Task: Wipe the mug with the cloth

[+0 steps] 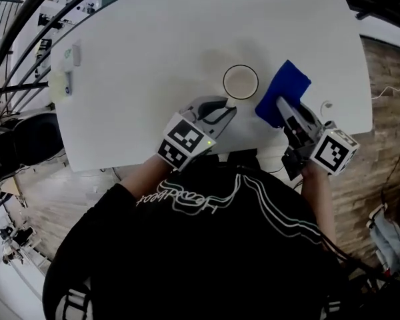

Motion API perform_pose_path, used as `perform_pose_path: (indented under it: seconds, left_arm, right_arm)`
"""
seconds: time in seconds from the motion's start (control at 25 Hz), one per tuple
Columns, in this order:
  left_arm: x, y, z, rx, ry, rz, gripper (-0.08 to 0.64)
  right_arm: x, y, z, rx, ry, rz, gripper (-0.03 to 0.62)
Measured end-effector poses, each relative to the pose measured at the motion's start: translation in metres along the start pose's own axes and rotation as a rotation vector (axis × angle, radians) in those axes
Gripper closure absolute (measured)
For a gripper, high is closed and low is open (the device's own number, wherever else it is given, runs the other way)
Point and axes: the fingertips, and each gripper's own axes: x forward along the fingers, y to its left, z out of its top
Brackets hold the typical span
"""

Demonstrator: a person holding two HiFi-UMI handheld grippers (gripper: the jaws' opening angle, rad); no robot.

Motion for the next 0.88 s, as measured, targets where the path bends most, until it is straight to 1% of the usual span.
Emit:
perform_pose_path:
  seconds: [0.08, 0.16, 0.24, 0.32, 0.44, 0.52, 0.64, 0.76, 0.88]
  left_arm:
    - [0.000, 0.001, 0.000, -0.008, 0.003, 0.059, 0.491]
    - [-0.001, 0.002, 0.000, -0.021, 0.008, 0.116, 0.491]
    - [-0.002, 0.004, -0.001, -0.018, 0.016, 0.162, 0.489]
    - [-0.003, 0.006, 0.000, -0.009, 0.024, 0.205, 0.489]
    - [-0.005, 0.008, -0.001, -0.030, 0.025, 0.266, 0.489]
    - [-0.007, 0.010, -0.002, -0.039, 0.025, 0.288, 0.489]
    - [-0.009, 0.013, -0.002, -0.040, 0.025, 0.301, 0.489]
    - [-0.010, 0.013, -0.003, -0.033, 0.024, 0.298, 0.489]
    - [-0.011, 0.013, -0.004, -0.020, 0.020, 0.285, 0.489]
  right_arm:
    - [0.002, 0.001, 0.003, 0.012, 0.027, 0.059, 0.528]
    - [0.005, 0.000, 0.004, 0.029, 0.058, 0.105, 0.528]
    - [0.008, 0.001, 0.004, 0.031, 0.085, 0.145, 0.528]
    - [0.011, 0.001, 0.004, 0.033, 0.101, 0.173, 0.528]
    - [0.014, -0.002, 0.002, 0.051, 0.122, 0.191, 0.528]
    - [0.018, -0.004, -0.002, 0.066, 0.134, 0.199, 0.528]
    - [0.027, -0.004, -0.006, 0.072, 0.153, 0.211, 0.528]
    - [0.035, -0.004, -0.009, 0.060, 0.172, 0.221, 0.528]
    - [0.041, -0.008, -0.013, 0.041, 0.201, 0.199, 0.528]
